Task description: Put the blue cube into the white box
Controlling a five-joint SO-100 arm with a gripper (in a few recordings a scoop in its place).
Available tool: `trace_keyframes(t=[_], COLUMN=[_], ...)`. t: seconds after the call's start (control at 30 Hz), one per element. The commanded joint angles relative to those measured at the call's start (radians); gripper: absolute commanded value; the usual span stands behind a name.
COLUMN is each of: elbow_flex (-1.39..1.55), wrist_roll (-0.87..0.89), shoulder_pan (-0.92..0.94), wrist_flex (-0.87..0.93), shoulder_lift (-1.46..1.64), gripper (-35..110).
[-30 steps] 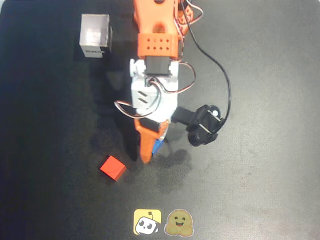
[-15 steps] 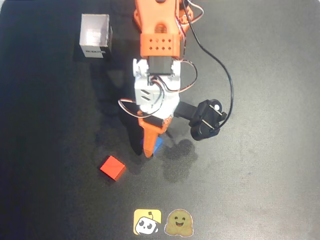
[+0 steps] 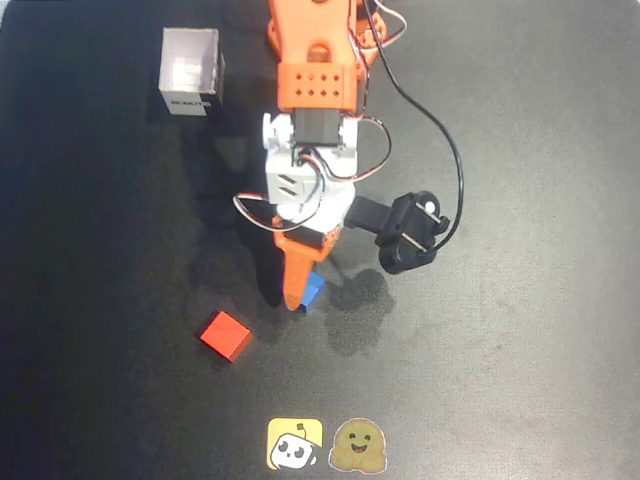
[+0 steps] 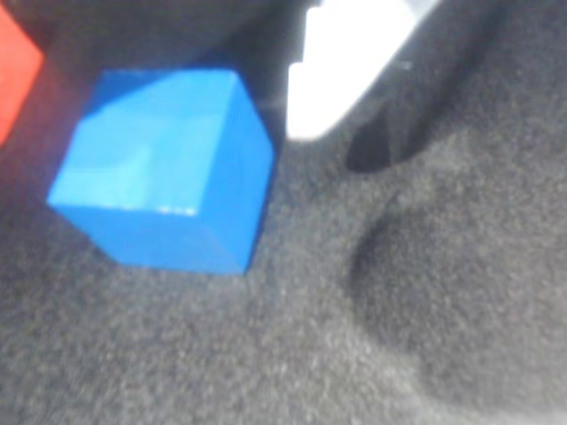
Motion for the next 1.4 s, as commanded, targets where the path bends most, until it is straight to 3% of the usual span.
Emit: trace_keyframes(t=[0.0, 0.83, 1.37], elbow_flex=[-0.003, 0.017, 0.031], wrist_roll=[-0.008, 0.0, 0.038], shoulder_pan=[0.012, 0.012, 0.032], wrist_flex=[-0.021, -0.21, -0.249], shoulder_lift=[-0.009, -0.193, -0.206], gripper=[32, 30, 4])
